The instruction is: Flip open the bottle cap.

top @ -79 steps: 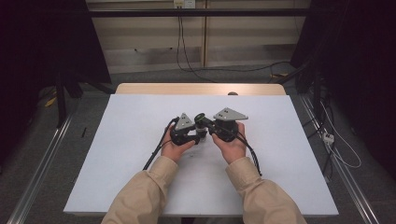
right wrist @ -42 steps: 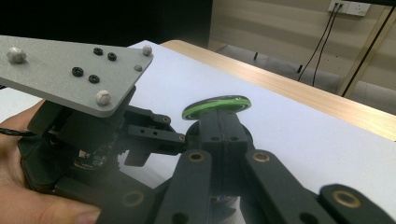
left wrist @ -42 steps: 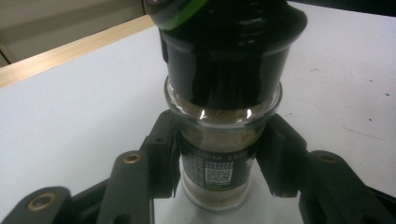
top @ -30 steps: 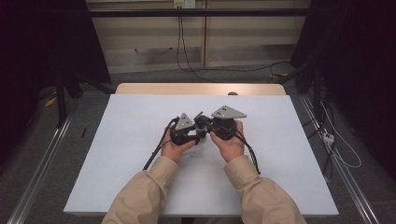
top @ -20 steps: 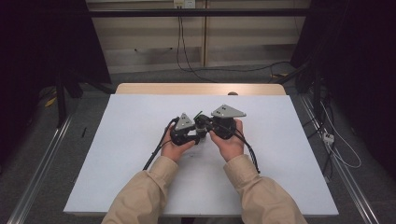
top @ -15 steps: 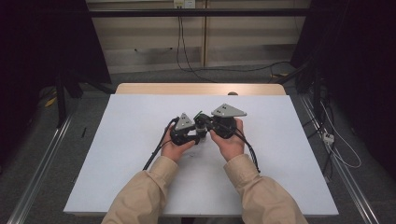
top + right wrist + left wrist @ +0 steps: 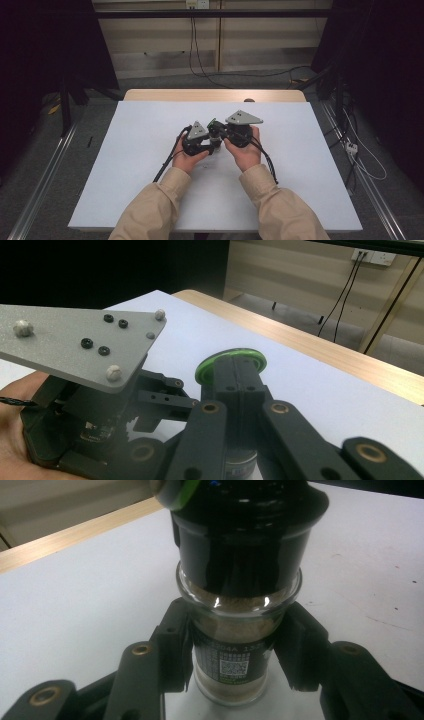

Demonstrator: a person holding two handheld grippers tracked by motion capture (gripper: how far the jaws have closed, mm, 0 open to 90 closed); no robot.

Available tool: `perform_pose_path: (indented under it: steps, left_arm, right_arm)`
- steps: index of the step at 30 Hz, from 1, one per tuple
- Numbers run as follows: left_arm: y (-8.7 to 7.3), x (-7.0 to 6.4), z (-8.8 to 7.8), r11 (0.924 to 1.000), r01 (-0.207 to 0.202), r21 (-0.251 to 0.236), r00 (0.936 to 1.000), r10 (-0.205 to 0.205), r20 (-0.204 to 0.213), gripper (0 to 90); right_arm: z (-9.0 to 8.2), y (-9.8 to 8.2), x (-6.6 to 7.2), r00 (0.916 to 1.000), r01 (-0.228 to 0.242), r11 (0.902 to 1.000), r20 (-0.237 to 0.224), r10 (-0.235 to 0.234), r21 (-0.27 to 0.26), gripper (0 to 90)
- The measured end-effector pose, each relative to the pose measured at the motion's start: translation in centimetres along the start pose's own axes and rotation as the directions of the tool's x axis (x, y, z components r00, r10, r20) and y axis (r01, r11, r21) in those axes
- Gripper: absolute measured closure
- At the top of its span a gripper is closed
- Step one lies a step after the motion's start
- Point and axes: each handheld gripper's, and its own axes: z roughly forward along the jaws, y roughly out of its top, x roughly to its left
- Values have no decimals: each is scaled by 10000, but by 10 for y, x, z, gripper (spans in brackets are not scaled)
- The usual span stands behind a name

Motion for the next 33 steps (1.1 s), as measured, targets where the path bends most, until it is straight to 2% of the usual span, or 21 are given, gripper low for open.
perform_pose_path:
  steps: [4,33]
  left_arm:
    - [0,0,0,10000,2,-1,10000,-2,3,534]
    - [0,0,0,10000,14,-8,10000,-14,6,534]
  right_arm:
    - [1,-1,-1,10000,39,9999,27,-39,105,900]
    - [6,3,-1,10000,-48,10000,-43,48,-83,900]
